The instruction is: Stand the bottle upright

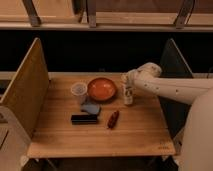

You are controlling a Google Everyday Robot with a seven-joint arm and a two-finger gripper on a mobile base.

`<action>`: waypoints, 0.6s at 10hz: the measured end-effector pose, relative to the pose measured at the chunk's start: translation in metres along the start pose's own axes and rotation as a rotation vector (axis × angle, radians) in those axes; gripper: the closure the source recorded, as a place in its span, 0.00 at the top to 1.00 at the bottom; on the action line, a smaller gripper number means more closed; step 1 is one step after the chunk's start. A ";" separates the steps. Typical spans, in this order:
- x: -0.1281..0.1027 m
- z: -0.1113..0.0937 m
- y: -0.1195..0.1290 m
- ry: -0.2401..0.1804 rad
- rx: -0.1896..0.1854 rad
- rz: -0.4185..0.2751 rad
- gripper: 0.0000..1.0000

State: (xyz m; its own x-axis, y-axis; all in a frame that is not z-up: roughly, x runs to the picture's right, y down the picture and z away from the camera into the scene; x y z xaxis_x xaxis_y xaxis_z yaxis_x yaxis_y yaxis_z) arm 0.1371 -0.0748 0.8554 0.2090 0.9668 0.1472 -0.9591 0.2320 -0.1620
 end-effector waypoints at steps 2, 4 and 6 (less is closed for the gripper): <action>-0.015 0.000 0.005 -0.040 -0.022 -0.016 0.00; -0.017 0.008 0.024 -0.059 -0.071 -0.043 0.00; -0.004 0.022 0.046 -0.050 -0.120 -0.095 0.00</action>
State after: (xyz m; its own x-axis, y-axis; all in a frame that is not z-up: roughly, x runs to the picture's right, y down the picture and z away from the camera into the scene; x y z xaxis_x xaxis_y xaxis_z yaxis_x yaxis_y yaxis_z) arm 0.0877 -0.0706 0.8687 0.2855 0.9338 0.2157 -0.9051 0.3367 -0.2596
